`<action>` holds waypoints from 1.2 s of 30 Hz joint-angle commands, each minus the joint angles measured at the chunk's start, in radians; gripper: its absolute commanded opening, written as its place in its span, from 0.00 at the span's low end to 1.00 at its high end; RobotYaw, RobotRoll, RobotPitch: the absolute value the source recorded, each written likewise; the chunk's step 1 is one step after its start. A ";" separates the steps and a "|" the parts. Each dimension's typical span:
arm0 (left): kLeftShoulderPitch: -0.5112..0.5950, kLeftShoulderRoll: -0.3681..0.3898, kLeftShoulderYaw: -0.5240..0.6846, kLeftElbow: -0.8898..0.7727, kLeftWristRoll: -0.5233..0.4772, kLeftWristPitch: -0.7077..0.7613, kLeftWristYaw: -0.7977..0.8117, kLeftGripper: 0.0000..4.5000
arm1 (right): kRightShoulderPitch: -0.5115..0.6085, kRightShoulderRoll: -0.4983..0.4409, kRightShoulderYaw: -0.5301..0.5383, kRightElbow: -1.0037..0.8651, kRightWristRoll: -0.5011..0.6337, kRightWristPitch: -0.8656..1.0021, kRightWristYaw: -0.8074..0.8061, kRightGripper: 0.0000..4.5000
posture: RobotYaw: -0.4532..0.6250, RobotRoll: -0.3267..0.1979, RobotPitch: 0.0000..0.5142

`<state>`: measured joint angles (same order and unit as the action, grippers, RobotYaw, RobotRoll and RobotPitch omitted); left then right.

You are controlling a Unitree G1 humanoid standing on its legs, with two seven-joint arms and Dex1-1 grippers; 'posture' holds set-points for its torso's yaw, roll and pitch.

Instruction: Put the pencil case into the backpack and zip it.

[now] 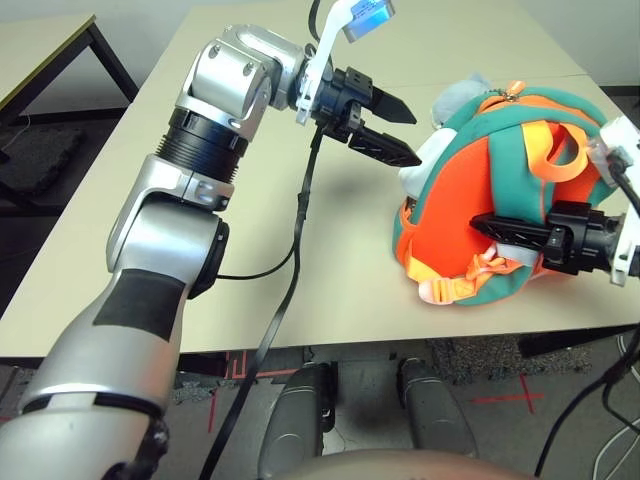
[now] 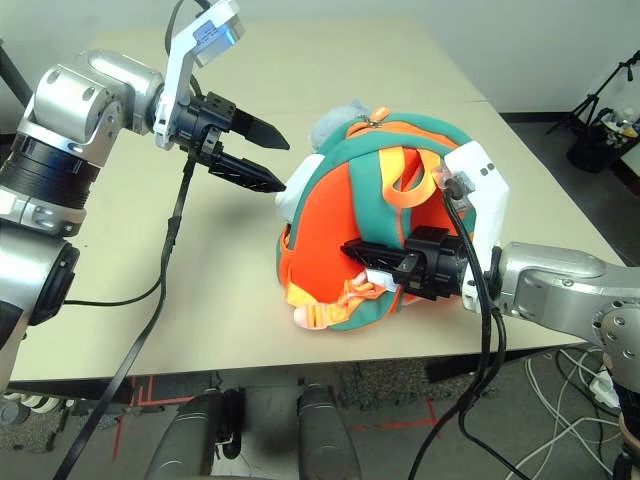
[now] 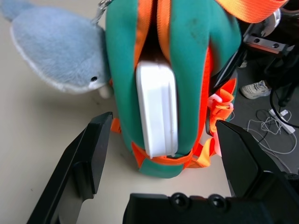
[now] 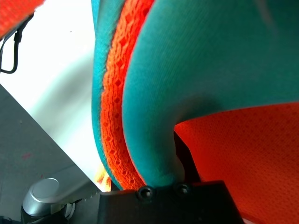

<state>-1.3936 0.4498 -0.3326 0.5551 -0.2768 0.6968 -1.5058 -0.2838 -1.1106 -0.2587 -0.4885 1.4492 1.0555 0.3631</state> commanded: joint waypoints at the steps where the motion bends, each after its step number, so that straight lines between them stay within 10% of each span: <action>1: -0.003 0.001 0.007 0.007 0.011 -0.013 -0.017 1.00 | -0.010 0.011 0.021 -0.008 -0.008 0.020 0.015 0.02 | 0.38 0.62 0.27; 36: -0.004 -0.041 0.066 0.059 0.015 -0.039 0.034 0.97 | -0.040 0.064 0.027 0.012 -0.102 0.072 0.069 0.02 | 0.39 0.62 0.27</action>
<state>-1.3913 0.4159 -0.2827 0.5989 -0.2666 0.6484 -1.4910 -0.3272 -1.0549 -0.2537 -0.4652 1.3542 1.1083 0.4255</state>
